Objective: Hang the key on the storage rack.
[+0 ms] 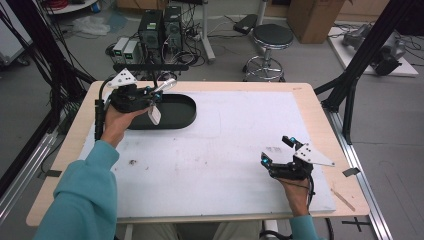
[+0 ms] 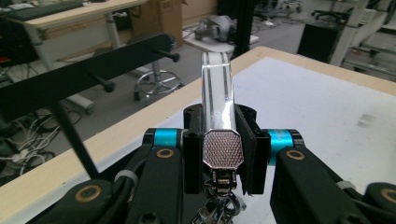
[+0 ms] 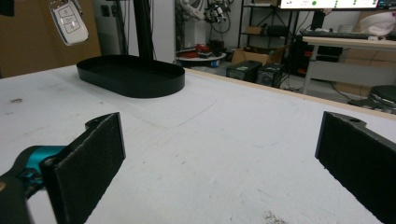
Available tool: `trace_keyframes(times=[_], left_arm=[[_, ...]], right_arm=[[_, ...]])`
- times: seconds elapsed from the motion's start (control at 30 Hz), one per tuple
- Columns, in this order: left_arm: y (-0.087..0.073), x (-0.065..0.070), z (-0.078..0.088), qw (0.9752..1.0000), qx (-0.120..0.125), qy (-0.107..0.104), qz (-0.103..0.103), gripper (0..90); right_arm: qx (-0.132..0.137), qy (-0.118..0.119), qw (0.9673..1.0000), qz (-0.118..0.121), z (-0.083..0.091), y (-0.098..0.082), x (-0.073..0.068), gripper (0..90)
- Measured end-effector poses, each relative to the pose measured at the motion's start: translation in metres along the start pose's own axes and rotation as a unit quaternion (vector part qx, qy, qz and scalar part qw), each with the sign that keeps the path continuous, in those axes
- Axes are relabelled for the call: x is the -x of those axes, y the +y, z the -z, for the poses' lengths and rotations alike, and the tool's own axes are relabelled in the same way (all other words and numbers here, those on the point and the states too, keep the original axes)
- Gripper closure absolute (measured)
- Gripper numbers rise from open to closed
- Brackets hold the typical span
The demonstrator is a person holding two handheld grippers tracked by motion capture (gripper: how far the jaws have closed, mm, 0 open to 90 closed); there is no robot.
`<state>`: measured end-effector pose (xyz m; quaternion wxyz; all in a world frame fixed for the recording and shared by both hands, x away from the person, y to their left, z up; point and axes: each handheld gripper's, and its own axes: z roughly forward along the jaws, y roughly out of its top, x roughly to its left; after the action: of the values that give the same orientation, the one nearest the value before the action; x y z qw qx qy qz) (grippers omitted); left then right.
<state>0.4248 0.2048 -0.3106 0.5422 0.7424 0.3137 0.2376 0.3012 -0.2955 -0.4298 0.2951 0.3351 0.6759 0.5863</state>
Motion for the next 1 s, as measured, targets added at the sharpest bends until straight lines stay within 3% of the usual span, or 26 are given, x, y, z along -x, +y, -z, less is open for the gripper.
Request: trace_keyframes(times=[0.77,1.0], left_arm=[[-0.01,-0.028,-0.015,0.9973,0.007,0.06,0.042,74.1],[-0.012,-0.035,-0.018,0.9968,0.005,0.063,0.049,74.1]], right_arm=[[0.006,-0.017,0.9998,0.0,-0.001,-0.014,0.0,0.9],[0.008,-0.016,0.9998,0.004,-0.001,-0.016,0.0,0.8]])
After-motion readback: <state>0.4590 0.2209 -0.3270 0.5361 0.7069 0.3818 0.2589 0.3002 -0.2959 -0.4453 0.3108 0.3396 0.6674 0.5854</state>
